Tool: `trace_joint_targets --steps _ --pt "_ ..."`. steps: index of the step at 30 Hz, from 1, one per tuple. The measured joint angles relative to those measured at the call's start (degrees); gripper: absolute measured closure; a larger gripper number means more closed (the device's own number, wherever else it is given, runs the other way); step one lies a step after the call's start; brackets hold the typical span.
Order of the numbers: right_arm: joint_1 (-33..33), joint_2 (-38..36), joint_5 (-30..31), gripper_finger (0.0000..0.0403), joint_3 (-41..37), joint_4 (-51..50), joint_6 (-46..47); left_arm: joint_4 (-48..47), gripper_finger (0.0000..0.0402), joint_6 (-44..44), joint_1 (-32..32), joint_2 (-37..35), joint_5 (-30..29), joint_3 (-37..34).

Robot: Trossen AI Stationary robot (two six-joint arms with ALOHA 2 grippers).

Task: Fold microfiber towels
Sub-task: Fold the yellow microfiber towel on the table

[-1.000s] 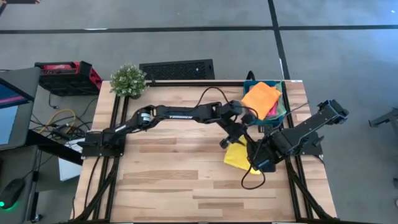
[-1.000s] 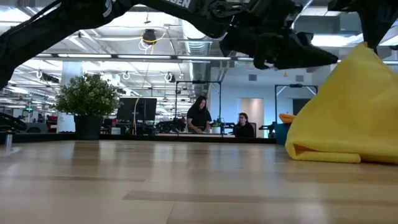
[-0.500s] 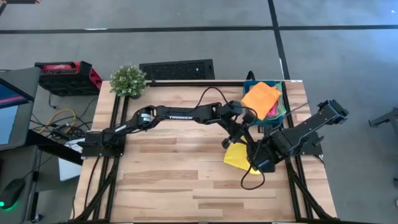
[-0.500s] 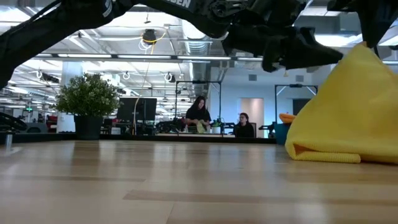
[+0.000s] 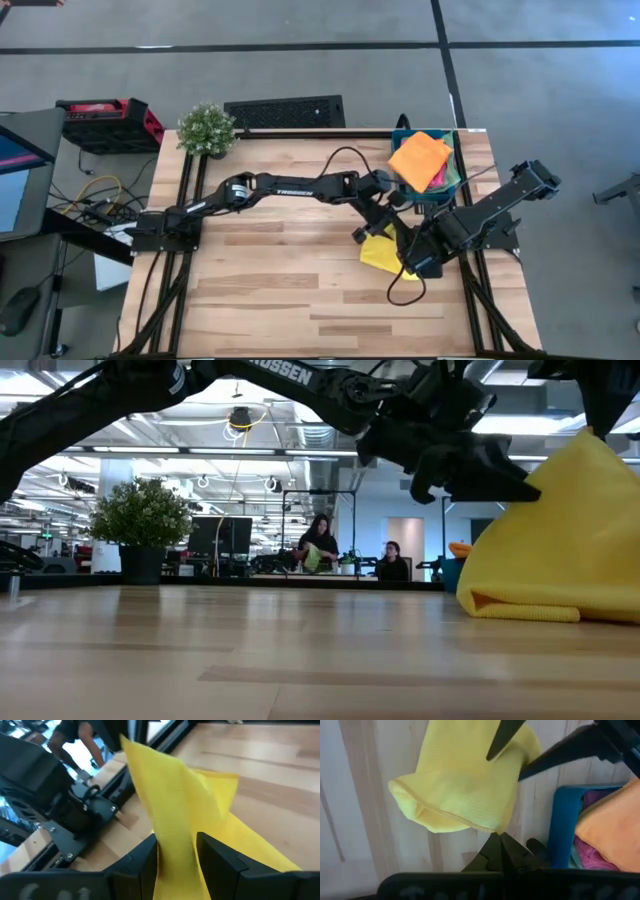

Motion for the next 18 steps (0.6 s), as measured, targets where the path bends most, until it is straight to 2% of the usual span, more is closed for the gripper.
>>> trace_joint_targets --steps 4,11,18 --pt "0.02 0.0 -0.02 0.04 -0.02 -0.15 0.0 -5.75 0.0274 3.81 -0.26 -0.02 -0.1 -0.01" --pt "0.0 0.0 -0.05 0.04 -0.02 -0.13 0.02 -15.32 0.0274 5.51 -0.29 -0.02 -1.5 -0.01" --pt "0.05 0.0 -0.5 0.04 -0.02 -0.23 0.24 -16.33 0.0275 5.83 -1.14 0.48 -2.36 -0.01"
